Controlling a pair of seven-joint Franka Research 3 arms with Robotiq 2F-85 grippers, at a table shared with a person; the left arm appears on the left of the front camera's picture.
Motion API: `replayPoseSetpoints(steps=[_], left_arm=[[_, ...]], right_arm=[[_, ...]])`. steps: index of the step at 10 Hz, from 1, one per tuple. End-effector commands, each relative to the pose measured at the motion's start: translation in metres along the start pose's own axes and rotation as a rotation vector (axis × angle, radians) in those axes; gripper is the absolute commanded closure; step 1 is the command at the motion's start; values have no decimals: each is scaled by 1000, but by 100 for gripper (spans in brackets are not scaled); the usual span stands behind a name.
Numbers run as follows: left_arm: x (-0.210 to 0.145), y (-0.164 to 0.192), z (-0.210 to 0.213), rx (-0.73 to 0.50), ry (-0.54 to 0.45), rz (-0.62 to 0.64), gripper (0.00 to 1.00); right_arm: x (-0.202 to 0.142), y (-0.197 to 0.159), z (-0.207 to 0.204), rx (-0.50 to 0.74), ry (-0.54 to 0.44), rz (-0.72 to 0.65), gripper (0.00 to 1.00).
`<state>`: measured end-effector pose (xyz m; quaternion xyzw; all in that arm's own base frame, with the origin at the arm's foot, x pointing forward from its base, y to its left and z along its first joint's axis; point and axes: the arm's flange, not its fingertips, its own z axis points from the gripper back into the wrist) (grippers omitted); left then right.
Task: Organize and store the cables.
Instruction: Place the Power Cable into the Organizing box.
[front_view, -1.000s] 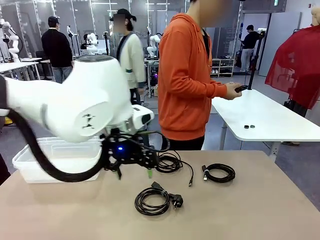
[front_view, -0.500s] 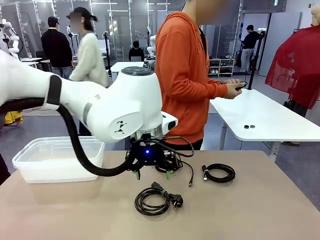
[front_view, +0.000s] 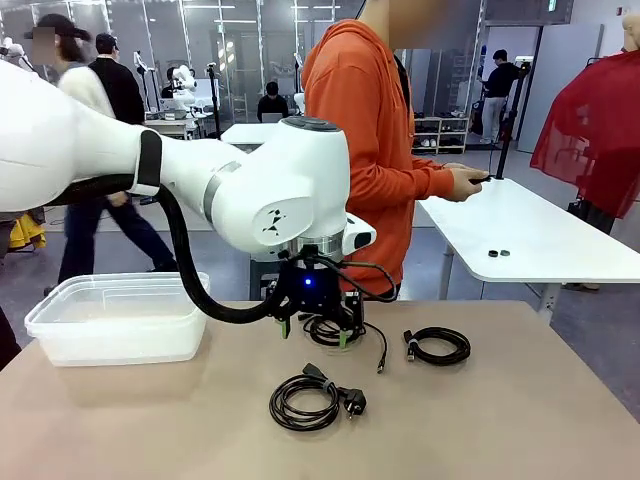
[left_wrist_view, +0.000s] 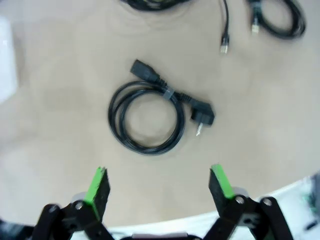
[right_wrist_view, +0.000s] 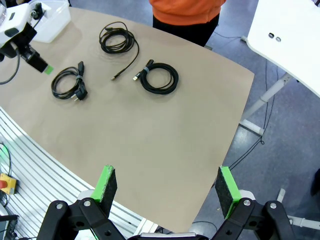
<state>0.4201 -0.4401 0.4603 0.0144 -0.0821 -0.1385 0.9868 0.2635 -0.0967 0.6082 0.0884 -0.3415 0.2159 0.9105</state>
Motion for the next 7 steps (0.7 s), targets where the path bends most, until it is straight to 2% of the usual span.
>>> replayPoseSetpoints(steps=[1,3,5,6,7], left_arm=[[6,12,8,76,87,-445,0],[10,14,10,125,76,-592,0],[7,10,6,57,16,-724,0],[3,11,5,1,12,-746,0],[5,10,9,76,73,-673,0]], right_arm=[[1,0,0,-2,3,1,0],[1,0,0,-2,3,1,0],[1,0,0,-2,3,1,0],[1,0,0,-2,3,1,0],[1,0,0,-2,3,1,0]])
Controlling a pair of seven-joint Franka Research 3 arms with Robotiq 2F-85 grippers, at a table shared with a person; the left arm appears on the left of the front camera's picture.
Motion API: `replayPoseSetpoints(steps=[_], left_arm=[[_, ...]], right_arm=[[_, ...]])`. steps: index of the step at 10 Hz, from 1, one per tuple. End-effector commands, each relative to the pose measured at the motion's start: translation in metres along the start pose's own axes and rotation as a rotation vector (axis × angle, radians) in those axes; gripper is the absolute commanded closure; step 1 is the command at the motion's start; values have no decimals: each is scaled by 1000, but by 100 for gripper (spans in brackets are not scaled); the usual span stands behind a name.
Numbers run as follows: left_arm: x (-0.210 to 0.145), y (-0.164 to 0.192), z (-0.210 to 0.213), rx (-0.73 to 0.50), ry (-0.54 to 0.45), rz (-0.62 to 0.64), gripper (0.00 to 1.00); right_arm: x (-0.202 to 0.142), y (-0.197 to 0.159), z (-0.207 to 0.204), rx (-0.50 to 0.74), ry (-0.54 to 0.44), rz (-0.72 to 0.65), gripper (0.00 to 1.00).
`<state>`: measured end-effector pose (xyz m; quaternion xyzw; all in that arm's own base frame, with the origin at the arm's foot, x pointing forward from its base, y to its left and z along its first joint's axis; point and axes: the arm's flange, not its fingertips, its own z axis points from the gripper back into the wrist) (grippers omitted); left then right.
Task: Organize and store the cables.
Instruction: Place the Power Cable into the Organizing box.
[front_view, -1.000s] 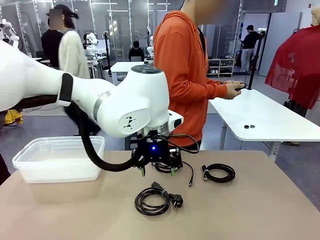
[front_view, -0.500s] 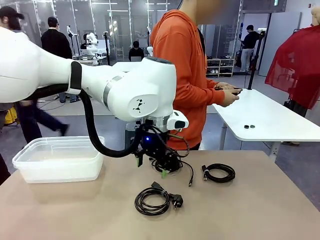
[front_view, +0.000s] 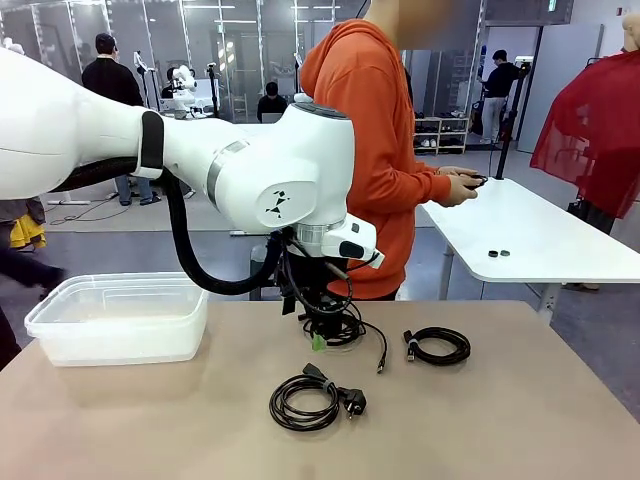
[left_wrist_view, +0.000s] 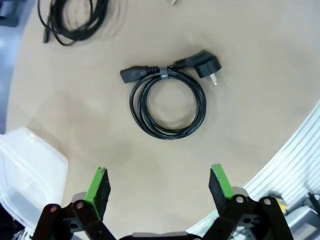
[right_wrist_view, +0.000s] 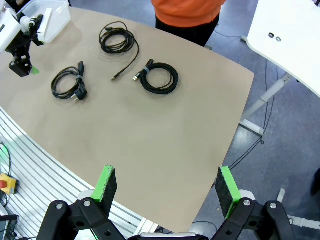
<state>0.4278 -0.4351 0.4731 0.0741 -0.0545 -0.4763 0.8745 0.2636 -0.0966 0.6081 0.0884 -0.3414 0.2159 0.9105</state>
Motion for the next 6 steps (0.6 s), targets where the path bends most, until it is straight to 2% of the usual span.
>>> replayPoseSetpoints(steps=[1,3,4,5,6], left_arm=[[-4,0,-2,4,34,50,0],[-1,1,-1,0,7,12,0],[-3,-7,-2,72,-12,-70,0],[0,-4,-6,55,-62,-211,0],[8,0,-15,-15,-96,-303,0]], right_arm=[[1,0,0,-2,2,1,0],[1,0,0,-2,2,1,0],[1,0,0,-2,2,1,0],[1,0,0,-2,2,1,0],[1,0,0,-2,2,1,0]])
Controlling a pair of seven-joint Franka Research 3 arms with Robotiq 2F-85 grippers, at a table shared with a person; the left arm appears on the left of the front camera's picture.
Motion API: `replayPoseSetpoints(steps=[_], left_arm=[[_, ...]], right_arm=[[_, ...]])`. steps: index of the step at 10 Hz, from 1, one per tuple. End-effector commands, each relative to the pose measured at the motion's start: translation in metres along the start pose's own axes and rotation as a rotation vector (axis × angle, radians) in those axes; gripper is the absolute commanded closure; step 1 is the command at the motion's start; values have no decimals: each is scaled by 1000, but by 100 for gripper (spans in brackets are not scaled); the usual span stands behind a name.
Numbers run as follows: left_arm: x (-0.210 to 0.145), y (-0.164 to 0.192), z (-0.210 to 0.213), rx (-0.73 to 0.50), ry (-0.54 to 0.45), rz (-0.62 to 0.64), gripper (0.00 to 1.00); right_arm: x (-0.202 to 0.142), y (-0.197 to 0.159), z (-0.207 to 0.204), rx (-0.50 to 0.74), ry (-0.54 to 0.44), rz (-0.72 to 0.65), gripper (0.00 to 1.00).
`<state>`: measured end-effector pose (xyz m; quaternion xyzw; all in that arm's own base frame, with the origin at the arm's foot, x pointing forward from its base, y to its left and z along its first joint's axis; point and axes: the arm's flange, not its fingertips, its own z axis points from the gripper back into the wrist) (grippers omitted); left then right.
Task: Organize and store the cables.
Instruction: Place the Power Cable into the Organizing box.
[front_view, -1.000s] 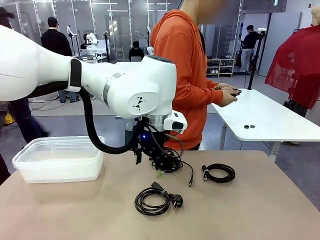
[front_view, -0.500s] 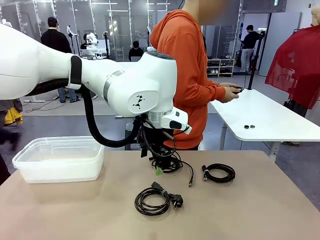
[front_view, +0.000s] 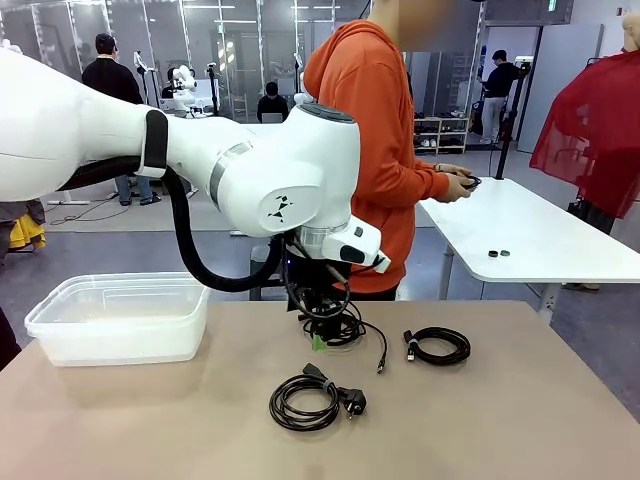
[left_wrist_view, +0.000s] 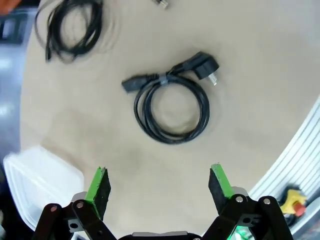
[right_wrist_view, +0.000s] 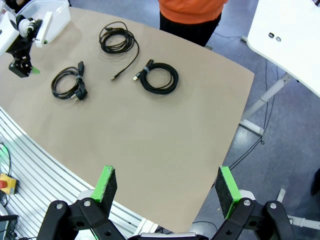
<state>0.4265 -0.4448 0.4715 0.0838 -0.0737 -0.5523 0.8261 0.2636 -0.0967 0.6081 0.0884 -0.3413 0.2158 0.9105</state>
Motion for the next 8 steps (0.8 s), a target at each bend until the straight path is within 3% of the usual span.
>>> replayPoseSetpoints(steps=[1,2,3,5,8], left_arm=[[6,8,-22,-60,-43,-115,0],[11,8,-27,-71,-26,-126,0],[12,9,-29,-145,-32,-197,0],[11,6,-37,-135,-9,-377,0],[13,7,-55,-138,-36,-416,0]], right_arm=[[1,0,0,-2,2,1,0],[1,0,0,-2,2,1,0],[1,0,0,-2,2,1,0],[1,0,0,-2,2,1,0],[1,0,0,-2,2,1,0]])
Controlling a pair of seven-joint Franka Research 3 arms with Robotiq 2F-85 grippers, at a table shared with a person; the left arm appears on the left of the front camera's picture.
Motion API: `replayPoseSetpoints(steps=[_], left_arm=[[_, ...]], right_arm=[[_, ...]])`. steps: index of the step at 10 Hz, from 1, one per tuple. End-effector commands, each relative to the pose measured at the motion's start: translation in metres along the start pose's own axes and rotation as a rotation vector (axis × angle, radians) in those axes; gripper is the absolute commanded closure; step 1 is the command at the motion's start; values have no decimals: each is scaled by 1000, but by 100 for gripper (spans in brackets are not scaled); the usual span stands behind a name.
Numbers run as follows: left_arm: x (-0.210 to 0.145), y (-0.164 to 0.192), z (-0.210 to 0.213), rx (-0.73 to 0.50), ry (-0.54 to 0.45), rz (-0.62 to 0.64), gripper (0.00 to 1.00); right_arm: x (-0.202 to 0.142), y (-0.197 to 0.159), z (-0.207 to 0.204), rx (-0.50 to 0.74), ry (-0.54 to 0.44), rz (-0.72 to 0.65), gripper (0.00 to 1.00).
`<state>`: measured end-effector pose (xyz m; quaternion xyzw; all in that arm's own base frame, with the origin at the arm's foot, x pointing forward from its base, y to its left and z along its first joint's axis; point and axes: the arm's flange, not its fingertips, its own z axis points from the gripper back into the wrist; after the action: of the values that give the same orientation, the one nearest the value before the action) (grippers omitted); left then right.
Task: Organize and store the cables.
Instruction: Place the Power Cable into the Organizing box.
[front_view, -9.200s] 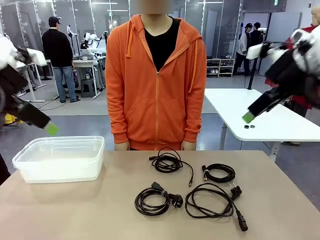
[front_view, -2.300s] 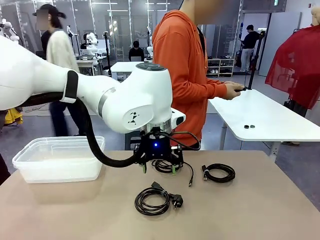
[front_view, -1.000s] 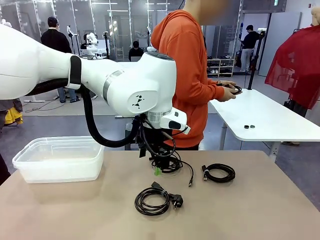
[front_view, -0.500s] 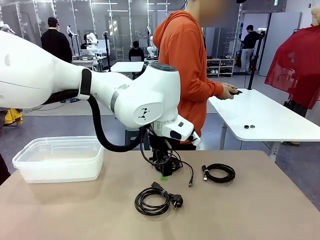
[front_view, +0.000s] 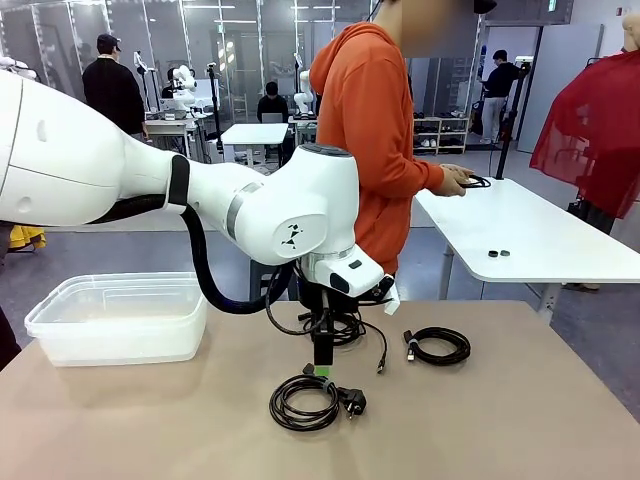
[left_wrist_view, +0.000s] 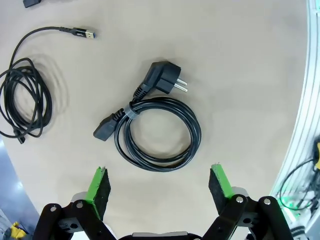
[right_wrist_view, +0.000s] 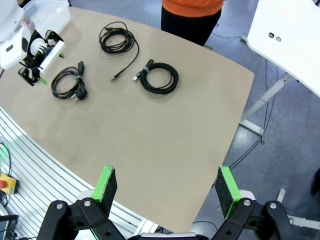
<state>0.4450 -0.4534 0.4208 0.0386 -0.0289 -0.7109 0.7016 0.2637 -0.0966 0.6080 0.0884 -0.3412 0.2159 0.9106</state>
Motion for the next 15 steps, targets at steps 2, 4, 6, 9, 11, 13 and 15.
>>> replayPoseSetpoints(steps=[2,4,6,9,11,13,15], left_arm=[[-2,2,0,15,-26,-24,0],[-3,1,-1,15,-34,-27,0],[-4,0,-1,18,-35,-21,0],[3,2,1,-11,-30,85,0],[22,3,5,-87,-100,443,0],[21,6,2,1,-101,686,0],[25,4,-5,64,-47,926,0]], right_arm=[[1,0,0,-2,2,1,0],[1,0,0,-2,2,1,0],[1,0,0,-2,2,1,0],[1,0,0,-2,2,1,0],[1,0,0,-2,2,1,0],[1,0,0,-2,2,1,0],[1,0,0,-2,2,1,0]])
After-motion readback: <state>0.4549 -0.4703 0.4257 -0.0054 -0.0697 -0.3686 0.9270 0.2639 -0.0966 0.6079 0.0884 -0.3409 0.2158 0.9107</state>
